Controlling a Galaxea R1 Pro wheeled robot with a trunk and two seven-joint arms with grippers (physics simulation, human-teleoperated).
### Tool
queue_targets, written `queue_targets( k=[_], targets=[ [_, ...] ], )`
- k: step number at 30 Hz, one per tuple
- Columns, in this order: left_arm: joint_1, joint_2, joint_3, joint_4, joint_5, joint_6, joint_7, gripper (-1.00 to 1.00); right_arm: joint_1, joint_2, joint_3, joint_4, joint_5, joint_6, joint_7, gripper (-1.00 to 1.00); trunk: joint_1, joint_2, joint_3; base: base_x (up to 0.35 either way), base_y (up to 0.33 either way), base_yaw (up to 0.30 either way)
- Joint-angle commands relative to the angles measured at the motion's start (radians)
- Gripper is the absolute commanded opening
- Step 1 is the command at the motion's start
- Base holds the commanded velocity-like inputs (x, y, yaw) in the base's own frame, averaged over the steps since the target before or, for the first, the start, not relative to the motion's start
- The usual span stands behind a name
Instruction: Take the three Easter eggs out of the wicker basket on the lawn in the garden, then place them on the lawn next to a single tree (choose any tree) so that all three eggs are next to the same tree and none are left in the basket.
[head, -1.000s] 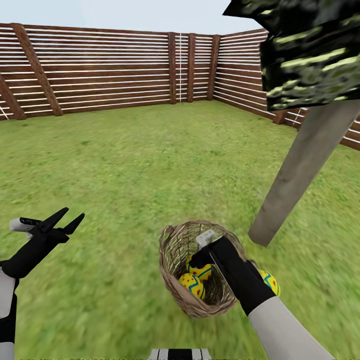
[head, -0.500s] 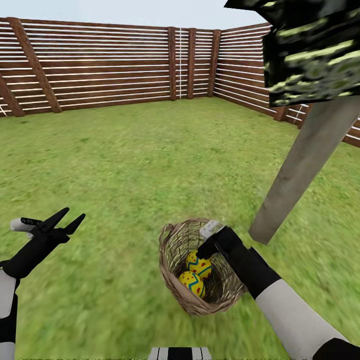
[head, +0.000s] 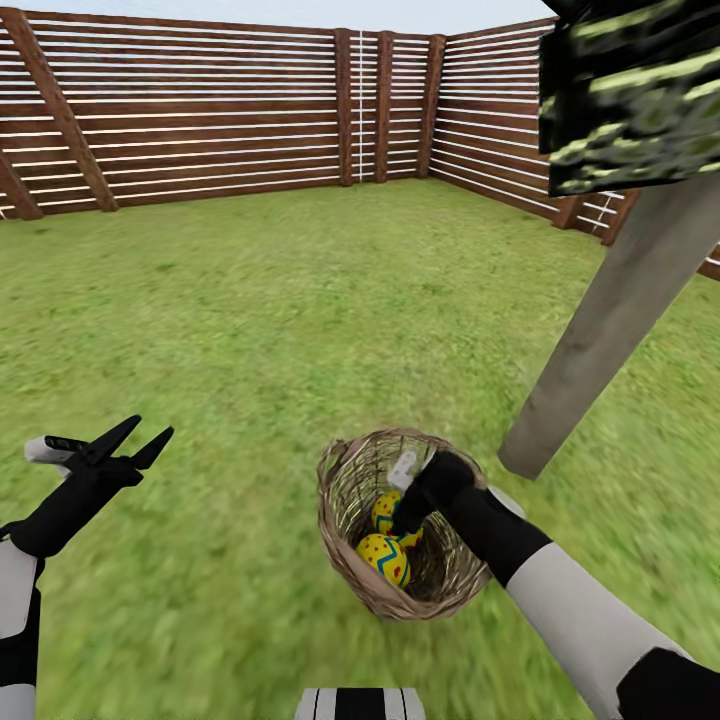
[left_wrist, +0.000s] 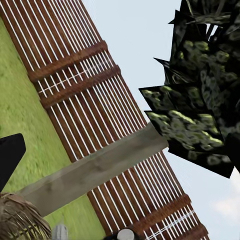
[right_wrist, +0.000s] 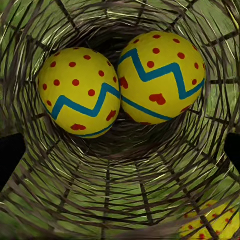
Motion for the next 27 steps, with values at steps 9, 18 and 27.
queue_targets(
  k=[9, 18, 27],
  targets=[
    [-0.001, 0.001, 0.001, 0.000, 0.001, 0.005, -0.003, 1.00, -0.002, 0.000, 0.003, 0.020, 0.038, -0.110, 0.023, 1.00, 0.004, -0.002, -0.036, 0.000, 0.000, 0.000],
    [-0.001, -0.001, 0.000, 0.000, 0.001, 0.005, -0.002, 1.00, -0.002, 0.003, 0.006, 0.017, 0.058, -0.142, 0.023, 1.00, 0.008, -0.005, -0.070, 0.000, 0.000, 0.000],
    [-0.001, -0.001, 0.000, 0.000, 0.001, 0.005, -0.001, 1.00, -0.002, 0.004, 0.006, 0.016, 0.074, -0.189, 0.023, 1.00, 0.012, -0.007, -0.105, 0.000, 0.000, 0.000]
  ],
)
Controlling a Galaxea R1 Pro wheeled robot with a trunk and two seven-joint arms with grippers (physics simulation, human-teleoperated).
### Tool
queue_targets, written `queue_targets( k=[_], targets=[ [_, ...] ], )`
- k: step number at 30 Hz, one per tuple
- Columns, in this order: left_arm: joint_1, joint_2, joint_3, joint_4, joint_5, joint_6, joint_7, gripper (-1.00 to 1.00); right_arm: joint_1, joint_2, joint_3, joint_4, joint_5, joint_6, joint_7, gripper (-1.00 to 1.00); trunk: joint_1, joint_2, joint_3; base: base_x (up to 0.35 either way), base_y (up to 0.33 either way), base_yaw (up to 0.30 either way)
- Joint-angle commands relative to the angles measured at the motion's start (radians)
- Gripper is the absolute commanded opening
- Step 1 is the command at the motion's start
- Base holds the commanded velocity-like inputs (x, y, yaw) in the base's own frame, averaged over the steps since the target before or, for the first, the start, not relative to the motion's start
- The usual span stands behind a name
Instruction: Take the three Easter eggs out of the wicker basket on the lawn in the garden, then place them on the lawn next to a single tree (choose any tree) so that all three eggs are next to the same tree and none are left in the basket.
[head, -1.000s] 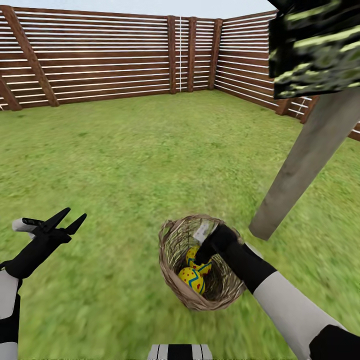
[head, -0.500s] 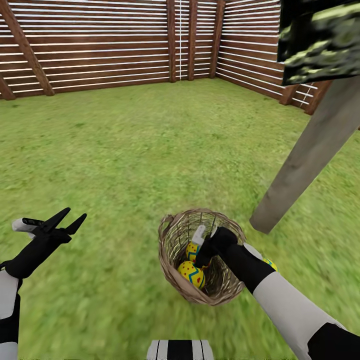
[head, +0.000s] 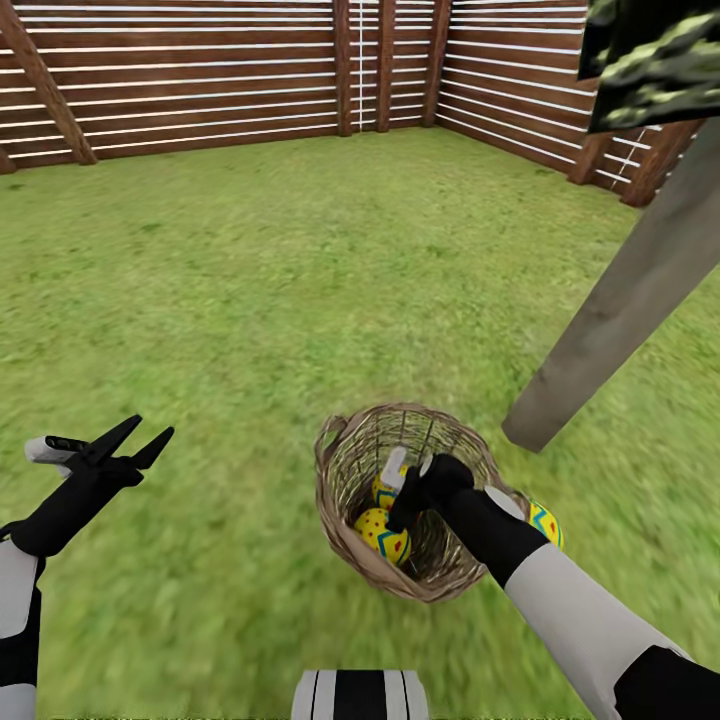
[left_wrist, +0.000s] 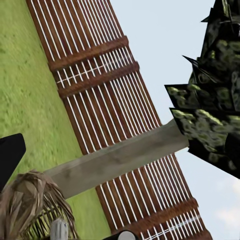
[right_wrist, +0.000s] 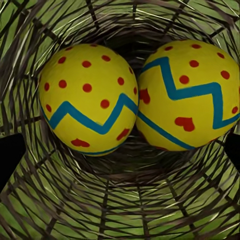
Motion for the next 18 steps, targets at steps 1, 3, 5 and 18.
queue_targets(
  k=[1, 3, 5, 18],
  targets=[
    [-0.001, 0.000, -0.001, 0.000, 0.001, 0.006, -0.001, 1.00, -0.001, -0.001, 0.002, -0.002, 0.011, -0.003, 0.009, 1.00, 0.000, -0.001, -0.005, 0.000, 0.000, 0.000],
    [-0.001, 0.000, -0.006, 0.000, 0.001, 0.006, -0.001, 1.00, -0.001, -0.001, 0.002, -0.003, 0.012, -0.021, 0.009, 1.00, 0.001, -0.001, -0.012, 0.000, 0.000, 0.000],
    [-0.001, 0.000, -0.014, 0.000, 0.001, 0.006, -0.001, 1.00, -0.001, -0.001, 0.002, -0.003, 0.012, -0.043, 0.009, 1.00, 0.002, -0.002, -0.020, 0.000, 0.000, 0.000],
    [-0.001, -0.006, -0.021, 0.000, 0.000, 0.006, -0.001, 1.00, 0.001, -0.006, 0.002, -0.005, 0.018, -0.180, 0.007, 1.00, 0.008, -0.005, -0.070, 0.000, 0.000, 0.000]
  ],
)
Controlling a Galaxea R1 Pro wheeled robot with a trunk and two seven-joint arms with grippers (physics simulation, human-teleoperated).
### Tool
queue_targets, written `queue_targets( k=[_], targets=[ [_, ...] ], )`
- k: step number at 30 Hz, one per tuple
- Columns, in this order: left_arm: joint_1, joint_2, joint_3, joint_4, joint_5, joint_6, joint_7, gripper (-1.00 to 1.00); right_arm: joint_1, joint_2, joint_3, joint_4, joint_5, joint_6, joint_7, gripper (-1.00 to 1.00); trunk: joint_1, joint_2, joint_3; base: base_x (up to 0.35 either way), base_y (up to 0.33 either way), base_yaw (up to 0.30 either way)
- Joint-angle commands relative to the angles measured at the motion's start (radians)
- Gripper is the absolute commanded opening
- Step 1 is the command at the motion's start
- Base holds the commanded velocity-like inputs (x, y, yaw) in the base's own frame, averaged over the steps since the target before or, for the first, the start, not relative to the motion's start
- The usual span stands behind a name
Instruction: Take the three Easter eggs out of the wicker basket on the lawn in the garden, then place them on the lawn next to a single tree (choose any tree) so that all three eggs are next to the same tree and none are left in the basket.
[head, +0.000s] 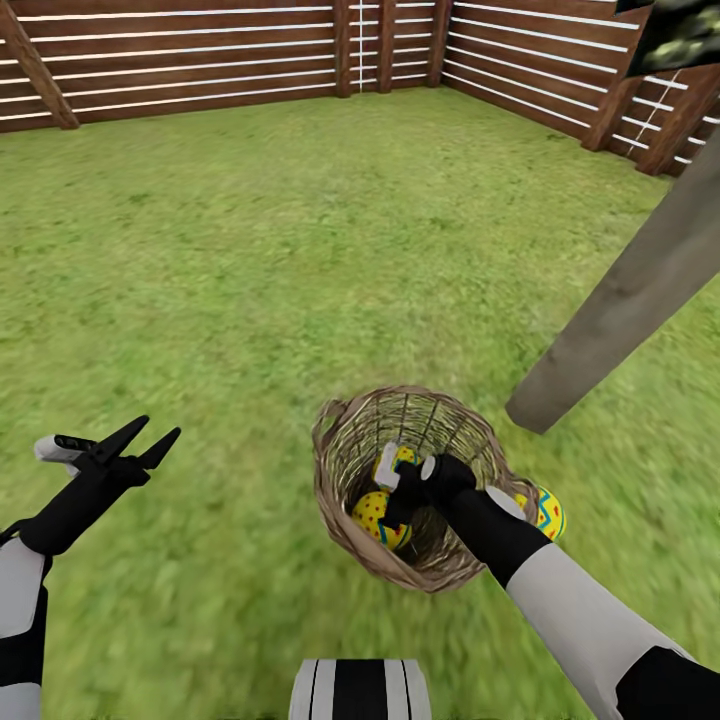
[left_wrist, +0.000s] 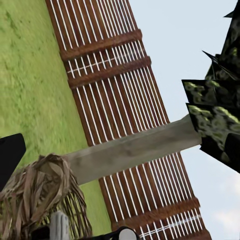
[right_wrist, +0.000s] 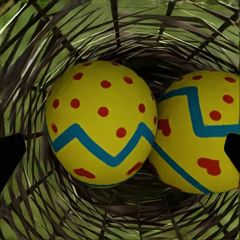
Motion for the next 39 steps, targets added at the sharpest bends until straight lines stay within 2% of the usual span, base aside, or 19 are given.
queue_targets(
  k=[1, 4, 7, 25, 37, 39],
  targets=[
    [-0.001, 0.000, 0.000, 0.000, 0.001, 0.006, -0.002, 1.00, -0.001, 0.000, 0.002, -0.002, 0.008, -0.014, 0.006, 1.00, 0.000, -0.001, -0.005, 0.000, 0.000, 0.000],
    [-0.001, 0.000, 0.000, 0.000, 0.001, 0.006, -0.002, 1.00, 0.001, 0.001, -0.002, -0.002, 0.008, -0.082, 0.005, 1.00, 0.002, -0.001, -0.016, 0.000, 0.000, 0.000],
    [-0.001, 0.000, 0.000, 0.000, 0.001, 0.005, -0.002, 1.00, 0.001, 0.003, -0.002, -0.002, 0.007, -0.104, -0.001, 1.00, 0.003, -0.002, -0.028, 0.000, 0.000, 0.000],
    [-0.001, 0.000, 0.000, 0.000, 0.001, 0.002, -0.002, 1.00, 0.001, 0.007, -0.008, 0.013, -0.001, -0.097, -0.001, 1.00, 0.011, -0.006, -0.097, 0.000, 0.000, 0.000],
    [-0.001, 0.000, 0.001, 0.001, 0.001, 0.002, -0.002, 1.00, 0.001, 0.000, -0.013, 0.013, -0.002, -0.087, -0.069, 1.00, 0.011, -0.006, -0.097, 0.000, 0.000, 0.000],
    [-0.001, 0.000, 0.001, 0.000, 0.001, 0.002, -0.002, 1.00, 0.001, 0.002, -0.013, 0.012, -0.002, -0.087, -0.073, 1.00, 0.012, -0.007, -0.105, 0.000, 0.000, 0.000]
  ],
)
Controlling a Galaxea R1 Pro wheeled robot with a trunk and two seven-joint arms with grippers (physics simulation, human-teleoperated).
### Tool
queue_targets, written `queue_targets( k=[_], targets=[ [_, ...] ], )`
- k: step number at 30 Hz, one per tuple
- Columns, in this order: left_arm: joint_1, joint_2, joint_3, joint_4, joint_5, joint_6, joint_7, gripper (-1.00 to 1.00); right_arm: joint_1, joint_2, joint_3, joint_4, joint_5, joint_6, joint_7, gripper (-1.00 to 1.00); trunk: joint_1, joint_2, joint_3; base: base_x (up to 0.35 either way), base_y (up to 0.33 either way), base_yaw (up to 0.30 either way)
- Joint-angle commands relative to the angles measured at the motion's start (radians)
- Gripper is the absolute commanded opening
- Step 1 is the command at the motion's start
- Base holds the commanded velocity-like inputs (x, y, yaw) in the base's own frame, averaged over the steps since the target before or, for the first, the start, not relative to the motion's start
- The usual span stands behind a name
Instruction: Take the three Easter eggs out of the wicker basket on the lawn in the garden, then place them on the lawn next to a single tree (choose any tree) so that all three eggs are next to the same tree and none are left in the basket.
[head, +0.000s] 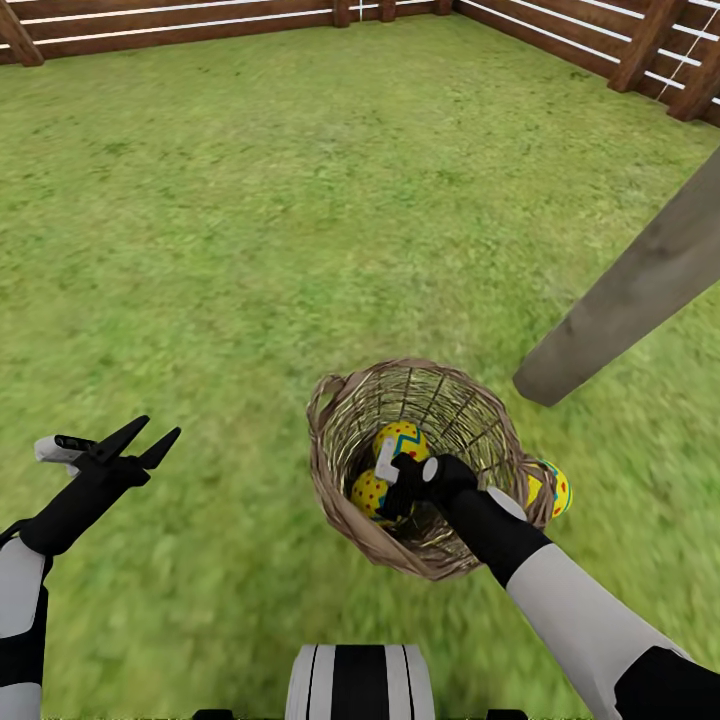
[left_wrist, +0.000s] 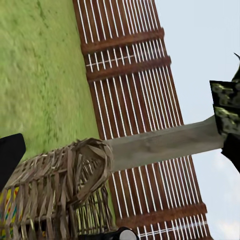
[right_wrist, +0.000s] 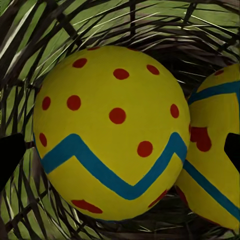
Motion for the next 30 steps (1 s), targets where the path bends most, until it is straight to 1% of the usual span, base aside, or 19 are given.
queue_targets(
  k=[1, 10, 17, 24, 25, 27, 30],
  targets=[
    [0.000, 0.000, 0.000, 0.000, 0.002, 0.006, -0.002, 1.00, -0.001, 0.000, 0.002, -0.003, 0.008, 0.003, 0.005, 1.00, 0.000, -0.001, -0.005, 0.000, 0.000, 0.000],
    [0.000, 0.000, 0.000, 0.000, 0.002, 0.006, -0.002, 1.00, -0.001, -0.001, 0.001, -0.004, 0.009, 0.003, 0.004, 1.00, 0.004, -0.003, -0.039, 0.000, 0.000, 0.000],
    [0.000, 0.000, 0.000, 0.001, 0.002, 0.006, -0.002, 1.00, -0.001, -0.001, -0.001, -0.005, 0.009, 0.004, 0.001, 1.00, 0.004, -0.003, -0.039, 0.000, 0.000, 0.000],
    [0.000, 0.000, 0.000, 0.001, 0.002, 0.006, -0.002, 1.00, -0.001, 0.002, -0.001, -0.005, 0.009, 0.004, -0.002, 1.00, 0.007, -0.004, -0.063, 0.000, 0.000, 0.000],
    [0.000, 0.000, 0.000, 0.001, 0.002, 0.006, -0.002, 1.00, -0.001, 0.002, -0.001, -0.003, 0.009, 0.008, -0.002, 1.00, 0.007, -0.004, -0.063, 0.000, 0.000, 0.000],
    [0.000, 0.000, 0.000, 0.000, 0.002, 0.006, -0.002, 1.00, -0.001, 0.000, -0.001, -0.006, 0.009, 0.030, -0.003, 1.00, 0.008, -0.004, -0.070, 0.000, 0.000, 0.000],
    [0.000, 0.000, -0.001, 0.000, 0.002, 0.006, -0.002, 1.00, -0.001, 0.001, -0.001, -0.006, 0.009, 0.036, -0.002, 1.00, 0.008, -0.005, -0.074, 0.000, 0.000, 0.000]
  ],
)
